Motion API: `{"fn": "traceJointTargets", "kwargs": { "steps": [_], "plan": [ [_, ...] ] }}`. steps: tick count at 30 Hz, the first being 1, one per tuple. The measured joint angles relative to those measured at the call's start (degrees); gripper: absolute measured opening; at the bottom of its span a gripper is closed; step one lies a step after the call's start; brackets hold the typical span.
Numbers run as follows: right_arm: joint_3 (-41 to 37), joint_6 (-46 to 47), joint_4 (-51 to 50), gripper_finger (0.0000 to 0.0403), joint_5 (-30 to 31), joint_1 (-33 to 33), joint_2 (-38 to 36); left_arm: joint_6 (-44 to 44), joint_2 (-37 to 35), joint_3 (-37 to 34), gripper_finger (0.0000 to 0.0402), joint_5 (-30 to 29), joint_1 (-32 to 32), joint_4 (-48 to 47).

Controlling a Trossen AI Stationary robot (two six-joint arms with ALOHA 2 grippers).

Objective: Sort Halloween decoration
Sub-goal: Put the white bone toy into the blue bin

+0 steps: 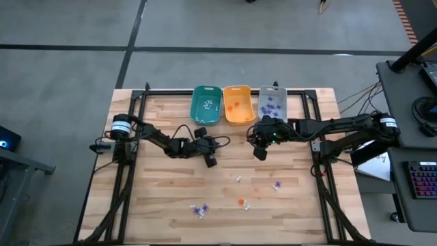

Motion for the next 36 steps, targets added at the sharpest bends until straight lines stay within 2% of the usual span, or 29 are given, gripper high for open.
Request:
{"fn": "traceJointTargets", "kwargs": {
  "steps": [7, 12, 19, 23, 27, 32, 34, 36],
  "plan": [
    [0.0, 0.0, 0.0, 0.0073, 0.0, 0.0, 0.0, 0.0, -4.0, 0.0, 0.0001, 0.0, -1.3, 0.5],
    [0.0, 0.0, 0.0, 0.0073, 0.0, 0.0, 0.0, 0.0, -9.4, 0.0, 0.0000, 0.0, -2.0, 0.0],
    [0.0, 0.0, 0.0, 0.0073, 0.0, 0.0, 0.0, -0.3, -20.2, 0.0, 0.0000, -0.5, -2.0, -8.7],
    [0.0, 0.0, 0.0, 0.0073, 0.0, 0.0, 0.0, -0.2, -26.9, 0.0, 0.0000, -6.3, -1.5, -16.1],
    [0.0, 0.0, 0.2, 0.0073, 0.0, 0.0, 0.0, 0.0, -32.4, -0.1, 0.0000, -10.1, 1.2, -24.1],
    [0.0, 0.1, 0.5, 0.0073, 0.0, 0.0, 0.0, 0.0, -35.8, -0.1, 0.0000, -10.2, 7.4, -27.6],
    [0.0, 0.3, 0.6, 0.0073, 0.0, 0.0, 0.0, 0.9, -36.1, -0.1, 0.0000, -9.2, 10.3, -27.9],
    [0.0, 0.4, 0.9, 0.0073, 0.0, 0.0, 0.0, 2.3, -35.9, -0.1, 0.0000, -5.7, 13.5, -27.4]
  ]
}}
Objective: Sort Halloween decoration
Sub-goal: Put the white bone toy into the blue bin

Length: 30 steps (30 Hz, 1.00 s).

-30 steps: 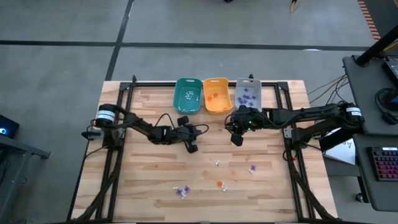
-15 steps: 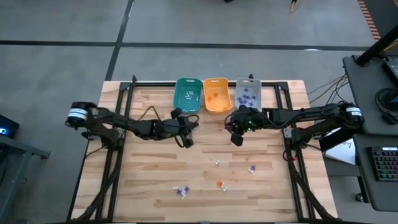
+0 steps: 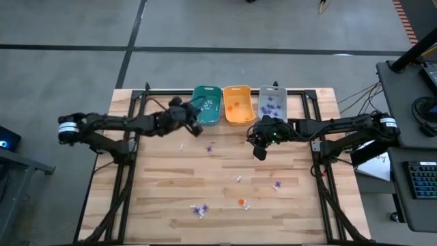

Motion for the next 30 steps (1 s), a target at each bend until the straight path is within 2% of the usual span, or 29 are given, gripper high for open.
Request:
{"fn": "traceJointTargets", "kwargs": {
  "steps": [6, 12, 16, 24, 30],
  "plan": [
    [0.0, 0.0, 0.3, 0.0073, 0.0, 0.0, 0.0, 4.4, 2.6, 2.9, 0.0000, 12.6, 9.7, -2.8],
    [0.0, -0.4, 0.4, 0.0073, 0.0, 0.0, 0.0, 12.4, 8.5, 12.2, 0.0000, 15.7, 16.7, -12.0],
    [-0.1, -0.4, 0.4, 0.0073, 0.0, 0.0, 0.0, 20.0, 14.7, 19.5, 0.0000, 20.5, 20.3, -18.1],
    [-1.6, -0.4, 0.5, 0.0073, 0.0, 0.0, 0.0, 28.1, 27.8, 32.2, 0.0000, 21.7, 23.2, -34.4],
    [-3.4, -0.4, 2.7, 0.0073, 0.0, 0.0, 0.0, 31.1, 32.7, 36.0, 0.0000, 22.6, 24.0, -37.0]
  ]
}}
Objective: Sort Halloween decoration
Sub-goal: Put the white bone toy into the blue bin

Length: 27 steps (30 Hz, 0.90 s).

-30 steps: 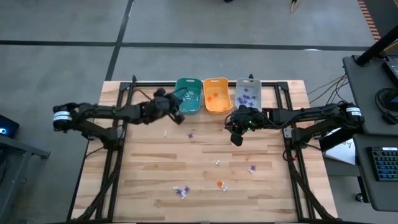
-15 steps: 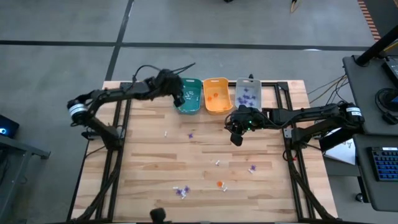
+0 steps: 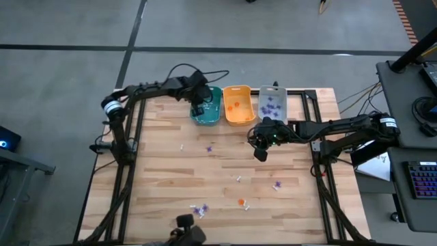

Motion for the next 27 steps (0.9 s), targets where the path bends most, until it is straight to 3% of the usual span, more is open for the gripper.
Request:
{"fn": "traceJointTargets", "kwargs": {
  "steps": [13, 27],
  "plan": [
    [-0.3, -0.6, 0.7, 0.0073, 0.0, 0.0, 0.0, -2.2, 0.9, 2.9, 0.0007, 1.2, 0.2, 0.5],
    [-0.3, -0.4, 0.7, 0.0073, 0.0, 0.0, 0.0, -7.7, 0.3, 7.2, 0.0100, 1.0, 0.0, -2.3]
  ]
}}
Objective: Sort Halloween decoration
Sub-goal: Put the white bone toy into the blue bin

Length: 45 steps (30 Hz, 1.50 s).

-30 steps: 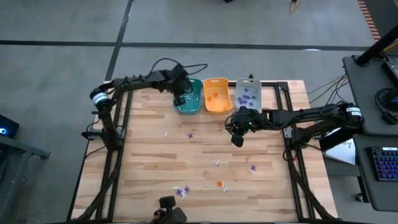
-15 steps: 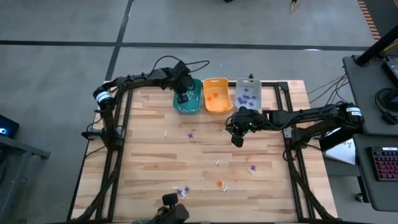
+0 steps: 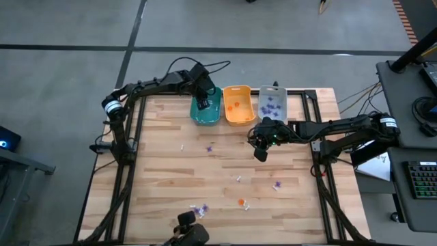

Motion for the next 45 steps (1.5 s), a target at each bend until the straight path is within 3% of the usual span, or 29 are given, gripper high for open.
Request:
{"fn": "traceJointTargets", "kwargs": {
  "steps": [6, 12, 19, 26, 30, 39, 45],
  "plan": [
    [0.0, 0.5, 0.0, 0.0073, 0.0, 0.0, 0.0, -4.4, -3.7, 2.2, 0.0100, 0.1, -1.7, -5.7],
    [0.0, 1.4, 0.0, 0.0073, 0.0, 0.0, 0.0, -9.5, -12.0, -0.4, 0.0092, 0.1, -5.8, -8.3],
    [0.0, 1.6, 0.4, 0.0073, 0.0, 0.0, 0.0, -21.9, -24.0, -9.8, 0.0091, -0.7, -13.4, -7.5],
    [0.0, 1.6, 2.2, 0.0073, -0.1, 0.0, 0.0, -36.9, -35.0, -22.1, 0.0091, -9.1, -24.9, -7.4],
    [0.0, 2.1, 2.6, 0.0073, -0.1, 0.0, 0.0, -48.4, -39.5, -27.9, 0.0091, -10.4, -31.7, -7.6],
    [0.0, 2.2, 3.4, 0.0073, -0.1, 0.0, 0.0, -72.5, -41.8, -39.9, 0.0091, -13.1, -43.0, -6.5],
    [0.0, 3.5, 3.4, 0.0073, -0.1, 0.0, 0.0, -80.8, -37.5, -45.9, 0.0091, -16.7, -45.0, 1.5]
  ]
}}
